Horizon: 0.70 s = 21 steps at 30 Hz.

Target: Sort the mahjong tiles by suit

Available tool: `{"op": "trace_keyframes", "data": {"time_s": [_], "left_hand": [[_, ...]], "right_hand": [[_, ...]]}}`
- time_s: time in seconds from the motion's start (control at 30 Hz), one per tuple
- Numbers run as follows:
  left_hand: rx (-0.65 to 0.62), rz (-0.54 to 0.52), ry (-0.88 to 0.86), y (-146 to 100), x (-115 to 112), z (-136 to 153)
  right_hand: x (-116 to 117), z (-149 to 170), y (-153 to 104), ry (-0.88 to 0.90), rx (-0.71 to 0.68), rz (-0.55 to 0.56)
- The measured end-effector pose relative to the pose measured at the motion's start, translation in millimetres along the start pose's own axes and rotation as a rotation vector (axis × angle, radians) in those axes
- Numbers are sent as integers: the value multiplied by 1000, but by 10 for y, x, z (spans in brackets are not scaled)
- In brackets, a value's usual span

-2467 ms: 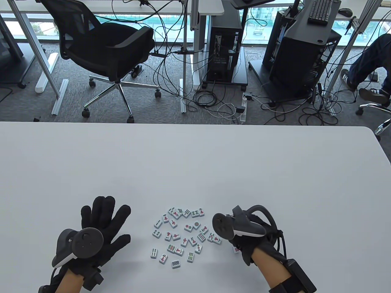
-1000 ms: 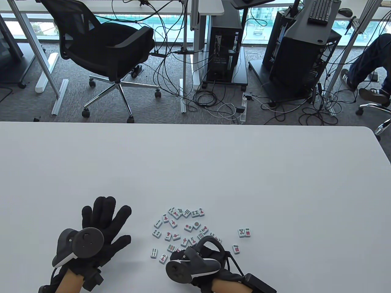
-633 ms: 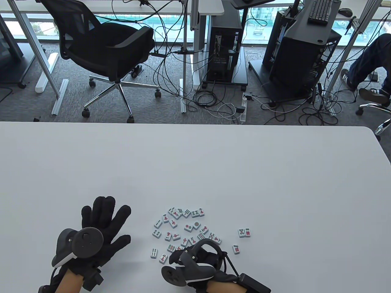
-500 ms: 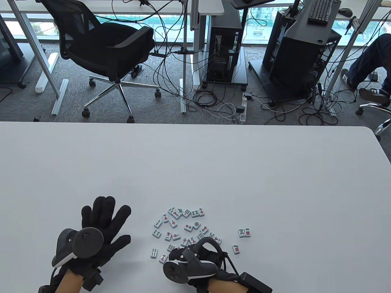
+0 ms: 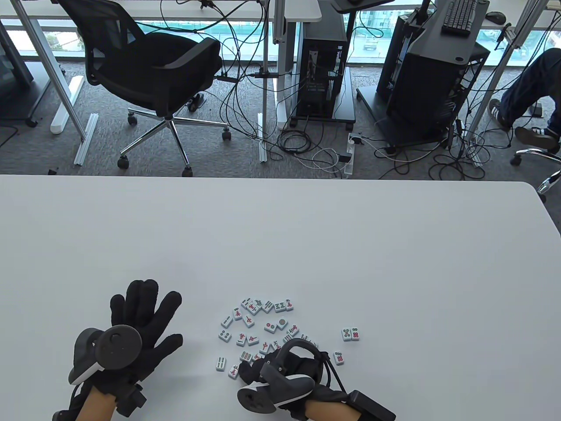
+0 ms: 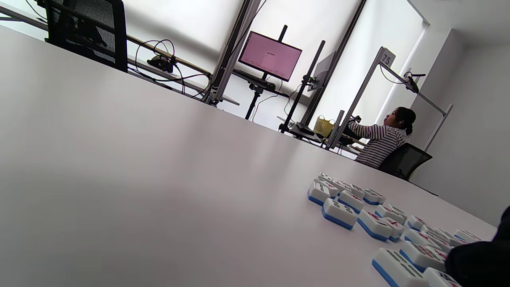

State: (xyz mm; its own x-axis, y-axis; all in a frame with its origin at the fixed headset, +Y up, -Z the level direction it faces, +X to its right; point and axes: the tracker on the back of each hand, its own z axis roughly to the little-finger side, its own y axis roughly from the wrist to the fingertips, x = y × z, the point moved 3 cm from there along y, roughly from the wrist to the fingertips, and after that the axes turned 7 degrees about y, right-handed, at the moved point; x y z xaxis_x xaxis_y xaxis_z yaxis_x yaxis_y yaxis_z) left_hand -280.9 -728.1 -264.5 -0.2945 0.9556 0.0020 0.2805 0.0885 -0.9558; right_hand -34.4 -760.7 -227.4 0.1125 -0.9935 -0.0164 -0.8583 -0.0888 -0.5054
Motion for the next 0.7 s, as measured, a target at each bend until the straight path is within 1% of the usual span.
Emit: {"op": "trace_keyframes", "data": {"time_s": [0.23,0.43,0.6,0.7], "left_hand": [[0,-7,-2,-1,8,8],[0,-1,4,-2,9,1],[0,1,3,-3,9,2],[0,4,6,-2,7,-3]], "right_hand": [[4,-10,-76,18,3,-19],[11,25,-44,31,17,-77],[11,-53,4,-51,-20,-56],[18,-89,55,-79,-24,-93]]}}
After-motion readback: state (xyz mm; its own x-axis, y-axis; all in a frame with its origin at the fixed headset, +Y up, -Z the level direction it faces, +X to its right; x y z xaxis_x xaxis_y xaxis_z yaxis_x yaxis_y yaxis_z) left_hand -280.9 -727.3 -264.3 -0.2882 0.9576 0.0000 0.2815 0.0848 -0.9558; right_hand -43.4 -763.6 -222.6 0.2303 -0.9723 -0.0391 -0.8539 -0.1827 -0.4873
